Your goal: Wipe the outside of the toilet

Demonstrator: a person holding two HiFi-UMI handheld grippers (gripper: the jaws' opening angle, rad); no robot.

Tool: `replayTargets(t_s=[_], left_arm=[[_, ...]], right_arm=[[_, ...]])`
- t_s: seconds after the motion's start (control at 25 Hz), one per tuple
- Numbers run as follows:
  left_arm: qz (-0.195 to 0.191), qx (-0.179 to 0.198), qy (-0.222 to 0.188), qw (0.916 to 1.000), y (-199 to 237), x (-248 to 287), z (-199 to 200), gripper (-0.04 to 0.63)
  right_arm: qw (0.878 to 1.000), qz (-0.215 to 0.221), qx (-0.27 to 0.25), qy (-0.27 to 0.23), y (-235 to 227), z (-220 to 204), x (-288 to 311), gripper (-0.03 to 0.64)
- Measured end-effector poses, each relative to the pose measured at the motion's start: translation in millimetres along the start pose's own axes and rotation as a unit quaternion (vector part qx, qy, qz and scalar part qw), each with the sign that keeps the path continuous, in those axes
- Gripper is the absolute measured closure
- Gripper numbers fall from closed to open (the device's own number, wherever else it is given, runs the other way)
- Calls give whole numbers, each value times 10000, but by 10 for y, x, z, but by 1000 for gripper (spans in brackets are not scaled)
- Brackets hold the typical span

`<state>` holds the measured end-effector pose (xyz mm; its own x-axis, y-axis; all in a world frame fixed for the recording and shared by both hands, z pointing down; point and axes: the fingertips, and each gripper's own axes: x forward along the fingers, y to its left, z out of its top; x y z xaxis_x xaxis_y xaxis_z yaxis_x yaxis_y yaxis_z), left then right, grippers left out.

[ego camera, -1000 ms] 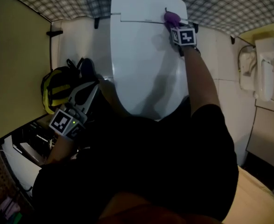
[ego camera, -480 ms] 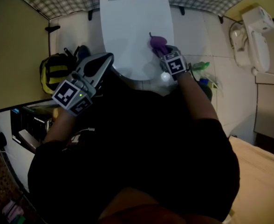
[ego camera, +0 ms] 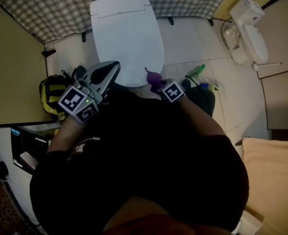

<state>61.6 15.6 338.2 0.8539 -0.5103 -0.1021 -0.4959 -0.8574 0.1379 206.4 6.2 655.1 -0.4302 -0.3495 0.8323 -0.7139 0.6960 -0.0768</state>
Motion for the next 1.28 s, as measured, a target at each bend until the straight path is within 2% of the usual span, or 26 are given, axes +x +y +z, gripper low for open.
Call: replayTargets(t_s=[0.16,0.24,0.36,0.44,0.56,0.68,0.84,1.0,1.12,1.28], left_arm=[[250,35,200,9995,148,-124,-96,592],[439,-13,239,9987,282,-219,-128,591],[705,-58,211,9973,514,-328,-111,592],[864,-76,203,9960,685,-381,-107,591],[1097,-157,212,9936,966,-456,-137,592],[1323,-252,244,9906,1250,-518,-178,592],[1625,-377,314,9855,1664,-617,-255,592],[1975,-600,408,9776,2154,-756,-398,592],[2159,-700,409,9730,2525,-826,-518,592],[2287,-945,426,9680,2887,-931,-693,592]], right_arm=[[9980,31,-628,35,-12,186,-80,520],[9943,234,-1034,131,14,203,-123,520],[9929,474,-1056,-280,-158,473,-291,520],[9924,373,-774,-884,-467,919,-401,520],[9844,123,-352,-1721,-903,1757,-483,520],[9754,-177,-229,-2183,-1283,2509,-353,520],[9708,-664,-352,-2276,-1739,3356,24,518],[9696,-899,-64,-2276,-2200,4094,531,519],[9683,-1099,131,-2240,-2548,4570,936,520],[9701,-1312,75,-2039,-2913,5068,1532,520]])
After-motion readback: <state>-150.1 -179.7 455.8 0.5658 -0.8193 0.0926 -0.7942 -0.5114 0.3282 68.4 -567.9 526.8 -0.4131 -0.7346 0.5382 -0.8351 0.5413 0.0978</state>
